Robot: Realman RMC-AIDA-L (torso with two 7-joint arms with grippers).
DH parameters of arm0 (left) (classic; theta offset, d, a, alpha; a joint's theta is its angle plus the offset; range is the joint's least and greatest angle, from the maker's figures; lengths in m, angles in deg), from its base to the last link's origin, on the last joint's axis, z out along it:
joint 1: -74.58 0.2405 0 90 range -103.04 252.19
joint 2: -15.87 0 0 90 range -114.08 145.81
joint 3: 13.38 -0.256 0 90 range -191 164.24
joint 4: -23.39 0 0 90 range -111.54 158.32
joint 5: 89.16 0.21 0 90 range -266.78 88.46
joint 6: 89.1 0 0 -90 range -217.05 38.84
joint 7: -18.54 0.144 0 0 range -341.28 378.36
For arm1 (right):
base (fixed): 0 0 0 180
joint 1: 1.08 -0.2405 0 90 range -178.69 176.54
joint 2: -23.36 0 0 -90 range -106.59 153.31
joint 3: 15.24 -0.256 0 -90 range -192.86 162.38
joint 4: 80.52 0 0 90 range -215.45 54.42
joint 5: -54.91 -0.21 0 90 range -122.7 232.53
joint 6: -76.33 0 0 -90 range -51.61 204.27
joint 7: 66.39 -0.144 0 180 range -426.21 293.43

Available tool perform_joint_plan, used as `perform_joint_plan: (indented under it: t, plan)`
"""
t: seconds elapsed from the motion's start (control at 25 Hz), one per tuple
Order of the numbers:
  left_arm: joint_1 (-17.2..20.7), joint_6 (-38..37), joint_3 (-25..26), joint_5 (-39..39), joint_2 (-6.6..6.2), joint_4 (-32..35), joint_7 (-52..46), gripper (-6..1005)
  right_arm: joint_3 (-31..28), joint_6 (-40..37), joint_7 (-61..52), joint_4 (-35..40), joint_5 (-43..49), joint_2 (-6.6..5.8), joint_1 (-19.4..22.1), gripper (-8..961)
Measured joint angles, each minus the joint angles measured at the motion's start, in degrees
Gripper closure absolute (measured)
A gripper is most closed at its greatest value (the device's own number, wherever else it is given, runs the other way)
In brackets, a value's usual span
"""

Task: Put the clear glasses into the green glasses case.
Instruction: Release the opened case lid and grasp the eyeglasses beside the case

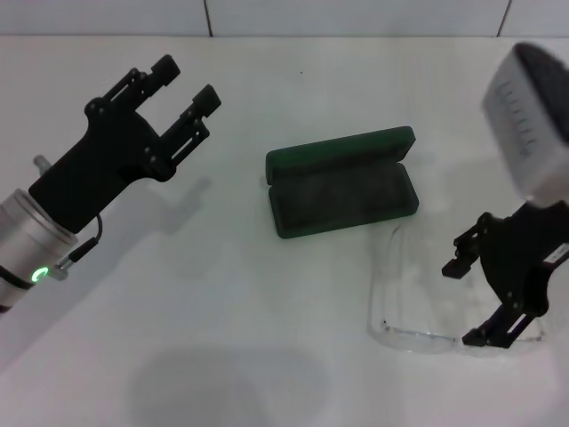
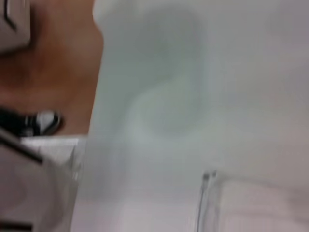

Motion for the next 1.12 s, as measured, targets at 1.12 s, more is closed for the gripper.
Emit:
perform_joint_plan:
  t: [1.12]
  plan:
    - [0.61, 0.15, 0.02, 1.11, 0.14, 0.84, 0.34, 374, 21.22, 10.44, -7.33, -4.70, 4.29, 0.52, -2.21, 251]
